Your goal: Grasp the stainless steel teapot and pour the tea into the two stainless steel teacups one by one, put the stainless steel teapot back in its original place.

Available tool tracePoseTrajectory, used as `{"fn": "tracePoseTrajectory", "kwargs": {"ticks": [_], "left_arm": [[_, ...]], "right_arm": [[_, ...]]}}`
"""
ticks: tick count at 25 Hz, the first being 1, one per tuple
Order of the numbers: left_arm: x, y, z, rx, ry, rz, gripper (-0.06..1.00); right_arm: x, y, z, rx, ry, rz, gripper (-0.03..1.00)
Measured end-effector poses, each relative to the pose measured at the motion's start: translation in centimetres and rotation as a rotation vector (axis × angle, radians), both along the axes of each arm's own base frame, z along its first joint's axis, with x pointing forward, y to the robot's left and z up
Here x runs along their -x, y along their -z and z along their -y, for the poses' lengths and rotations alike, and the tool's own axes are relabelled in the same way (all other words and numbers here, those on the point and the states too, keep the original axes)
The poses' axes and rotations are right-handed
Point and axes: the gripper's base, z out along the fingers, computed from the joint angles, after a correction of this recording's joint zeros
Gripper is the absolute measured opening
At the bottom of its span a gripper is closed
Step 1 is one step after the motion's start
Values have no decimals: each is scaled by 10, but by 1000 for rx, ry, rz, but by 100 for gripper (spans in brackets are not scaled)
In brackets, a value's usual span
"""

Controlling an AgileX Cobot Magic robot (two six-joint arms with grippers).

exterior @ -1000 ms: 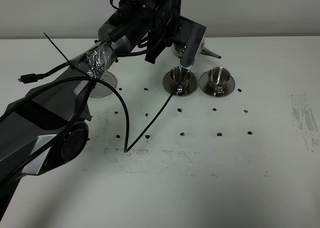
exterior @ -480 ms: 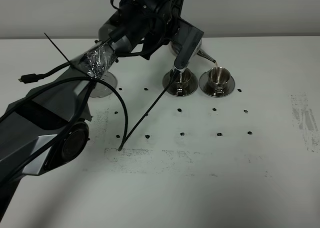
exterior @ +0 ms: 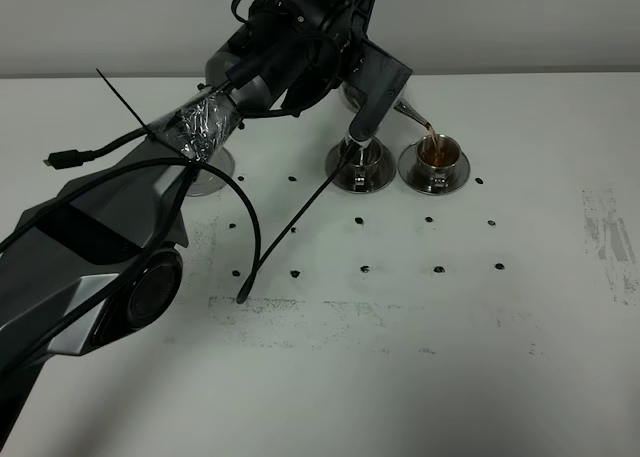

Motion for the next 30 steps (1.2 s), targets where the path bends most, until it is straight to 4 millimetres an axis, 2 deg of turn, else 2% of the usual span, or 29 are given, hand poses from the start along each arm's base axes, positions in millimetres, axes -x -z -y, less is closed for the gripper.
{"fn": "tracePoseTrajectory", "kwargs": {"ticks": [22,30], "left_arm": [[2,-3,5,-90,54,58,20],[5,-6,14,-132,99,110,20]], "right_arm": [[0,0,0,0,0,0,47],[0,0,0,0,0,0,47]]}}
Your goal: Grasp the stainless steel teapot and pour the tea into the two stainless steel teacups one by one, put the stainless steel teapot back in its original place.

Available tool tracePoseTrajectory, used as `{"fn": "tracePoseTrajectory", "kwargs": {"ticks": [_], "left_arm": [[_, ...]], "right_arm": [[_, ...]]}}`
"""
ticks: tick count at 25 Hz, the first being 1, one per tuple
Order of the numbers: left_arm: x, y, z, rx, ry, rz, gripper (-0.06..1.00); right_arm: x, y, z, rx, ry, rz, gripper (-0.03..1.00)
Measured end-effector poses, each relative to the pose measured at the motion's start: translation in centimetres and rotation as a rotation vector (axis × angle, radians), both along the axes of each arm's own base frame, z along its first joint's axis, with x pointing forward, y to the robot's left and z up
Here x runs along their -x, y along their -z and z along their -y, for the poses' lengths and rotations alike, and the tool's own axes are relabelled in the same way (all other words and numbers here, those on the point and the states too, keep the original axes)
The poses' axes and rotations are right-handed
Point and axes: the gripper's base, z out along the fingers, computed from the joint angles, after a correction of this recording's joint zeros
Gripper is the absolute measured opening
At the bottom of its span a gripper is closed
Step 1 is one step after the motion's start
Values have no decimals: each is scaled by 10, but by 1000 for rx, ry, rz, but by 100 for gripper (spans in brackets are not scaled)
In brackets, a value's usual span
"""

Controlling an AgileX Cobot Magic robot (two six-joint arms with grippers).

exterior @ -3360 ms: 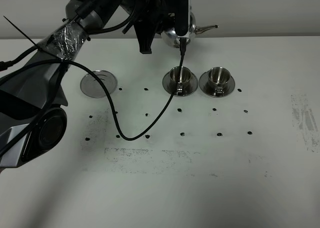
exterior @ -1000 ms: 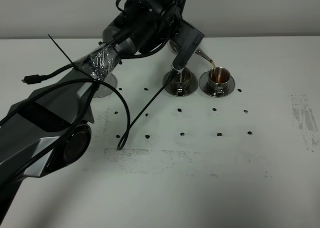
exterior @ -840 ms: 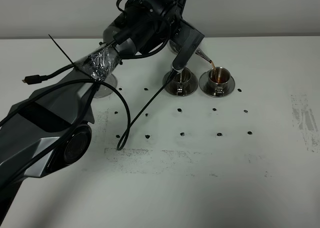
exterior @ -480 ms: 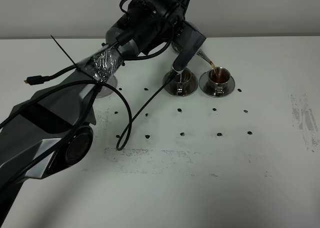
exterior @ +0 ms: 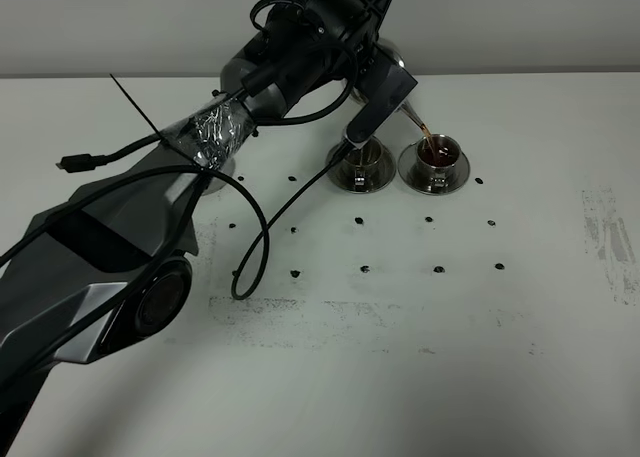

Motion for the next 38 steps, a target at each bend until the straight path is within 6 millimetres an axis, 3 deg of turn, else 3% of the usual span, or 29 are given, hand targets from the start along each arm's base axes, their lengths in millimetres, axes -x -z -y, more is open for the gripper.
{"fn": "tracePoseTrajectory", "kwargs": {"ticks": [27,38], "left_arm": [[2,4,7,-39,23,35,20],[-4,7,-3,127,-81,-31,20]], "right_arm": [[0,0,0,0,0,0,47],[0,0,0,0,0,0,47]]}}
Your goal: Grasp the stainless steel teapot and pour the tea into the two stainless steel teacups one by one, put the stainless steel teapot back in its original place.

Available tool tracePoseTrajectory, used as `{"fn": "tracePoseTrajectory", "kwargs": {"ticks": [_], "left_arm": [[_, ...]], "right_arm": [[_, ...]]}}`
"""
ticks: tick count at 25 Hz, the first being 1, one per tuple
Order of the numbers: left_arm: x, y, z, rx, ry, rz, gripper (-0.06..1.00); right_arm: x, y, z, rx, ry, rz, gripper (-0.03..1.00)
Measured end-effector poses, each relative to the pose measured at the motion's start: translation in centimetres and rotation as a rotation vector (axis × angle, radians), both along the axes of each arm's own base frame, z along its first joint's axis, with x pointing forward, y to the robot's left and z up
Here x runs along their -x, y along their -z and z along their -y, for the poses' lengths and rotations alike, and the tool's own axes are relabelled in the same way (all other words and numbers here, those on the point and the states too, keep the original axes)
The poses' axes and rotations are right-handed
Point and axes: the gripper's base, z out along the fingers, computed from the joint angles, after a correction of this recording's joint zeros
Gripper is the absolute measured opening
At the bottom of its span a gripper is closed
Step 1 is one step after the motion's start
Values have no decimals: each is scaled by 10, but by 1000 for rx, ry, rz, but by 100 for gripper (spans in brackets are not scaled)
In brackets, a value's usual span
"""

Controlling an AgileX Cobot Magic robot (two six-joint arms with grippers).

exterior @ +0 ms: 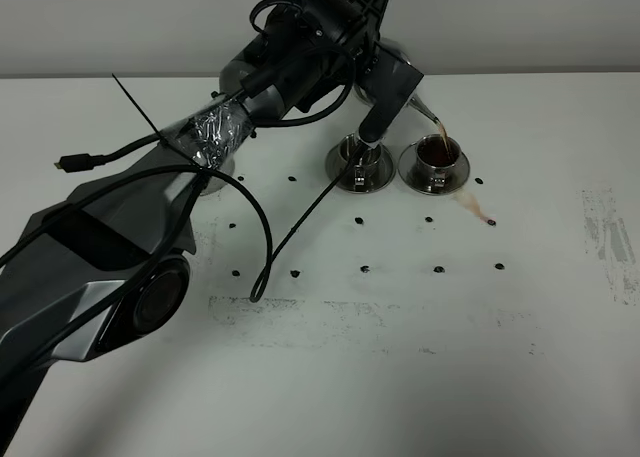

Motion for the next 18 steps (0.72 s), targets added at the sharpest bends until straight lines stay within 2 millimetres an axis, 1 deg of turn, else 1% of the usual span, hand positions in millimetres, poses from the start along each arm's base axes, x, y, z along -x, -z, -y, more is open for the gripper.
{"fn": "tracePoseTrajectory", "kwargs": {"ticks": [6,9,12,15,18], "left_arm": [[-9,1,-16,37,-56,-20,20],[-11,2,-20,82,-82,-46,20],[-10,2,-20,134,-111,-75,20],[-6,-6,-19,200,-139,-114,20],[1,-26,-20,285,-174,-146,20]], "right_arm": [[0,0,0,0,0,0,47],[0,0,0,0,0,0,47],[0,0,0,0,0,0,47],[0,0,0,0,0,0,47],[0,0,0,0,0,0,47]]}}
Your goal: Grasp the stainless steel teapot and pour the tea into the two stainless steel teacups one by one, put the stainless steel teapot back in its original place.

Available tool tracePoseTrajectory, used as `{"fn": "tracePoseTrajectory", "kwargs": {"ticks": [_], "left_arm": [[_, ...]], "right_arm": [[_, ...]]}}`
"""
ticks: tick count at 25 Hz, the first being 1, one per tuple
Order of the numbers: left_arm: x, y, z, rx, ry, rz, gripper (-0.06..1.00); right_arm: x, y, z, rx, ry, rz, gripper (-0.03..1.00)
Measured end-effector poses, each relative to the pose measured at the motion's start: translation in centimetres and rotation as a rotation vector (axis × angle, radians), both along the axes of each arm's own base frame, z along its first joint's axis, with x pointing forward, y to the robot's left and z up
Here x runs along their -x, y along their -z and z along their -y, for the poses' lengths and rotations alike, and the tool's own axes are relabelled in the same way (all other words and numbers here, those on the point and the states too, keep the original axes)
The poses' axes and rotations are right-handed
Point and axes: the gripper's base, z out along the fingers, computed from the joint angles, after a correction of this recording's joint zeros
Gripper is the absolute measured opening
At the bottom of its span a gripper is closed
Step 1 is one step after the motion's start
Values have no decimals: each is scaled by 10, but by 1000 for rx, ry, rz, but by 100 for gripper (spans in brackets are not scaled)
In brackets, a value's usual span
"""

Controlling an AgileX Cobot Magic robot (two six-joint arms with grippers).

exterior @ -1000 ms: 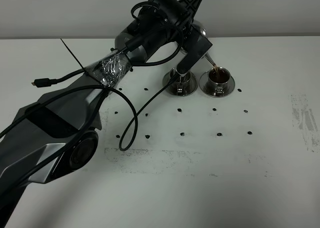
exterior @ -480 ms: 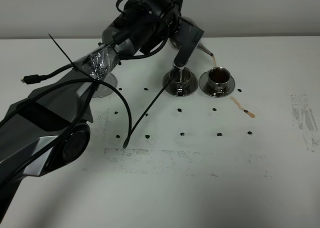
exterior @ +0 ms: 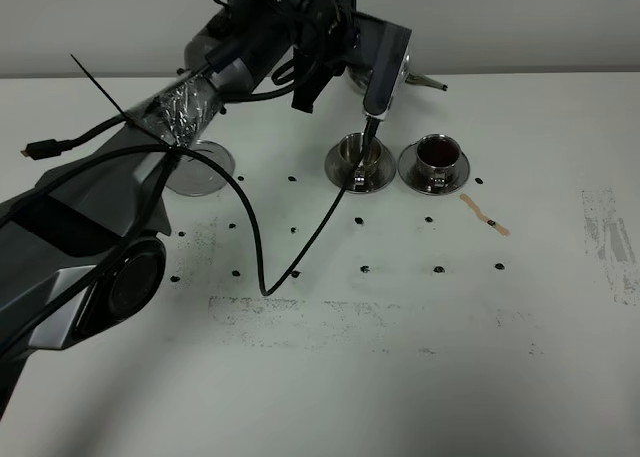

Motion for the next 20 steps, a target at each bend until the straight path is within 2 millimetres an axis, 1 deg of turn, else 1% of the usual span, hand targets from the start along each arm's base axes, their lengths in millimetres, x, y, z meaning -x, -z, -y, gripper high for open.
{"fn": "tracePoseTrajectory", "kwargs": {"ticks": [2,5,8,11,13,14,16,17,18,20], "left_arm": [[7,-19,-1,60,-23,-13,20],[21,-35,-7,101,-39,-58,20],[41,-33,-14,123,-53,-152,20],[68,-21,-24,156,-112,-266,20],[87,-20,-28,199,-160,-313,20],[96,-17,-29,220,-188,-338,20],[113,-18,-30,295,-251,-382,20],[119,-15,-30,323,-278,-404,20],[124,-13,-29,349,-305,-423,20],[131,-3,-27,384,-370,-464,20]], "right_arm": [[0,0,0,0,0,0,47],[0,0,0,0,0,0,47],[0,0,0,0,0,0,47],[0,0,0,0,0,0,47],[0,0,0,0,0,0,47],[0,0,0,0,0,0,47],[0,0,0,0,0,0,47],[0,0,0,0,0,0,47],[0,0,0,0,0,0,47],[0,0,0,0,0,0,47]]}}
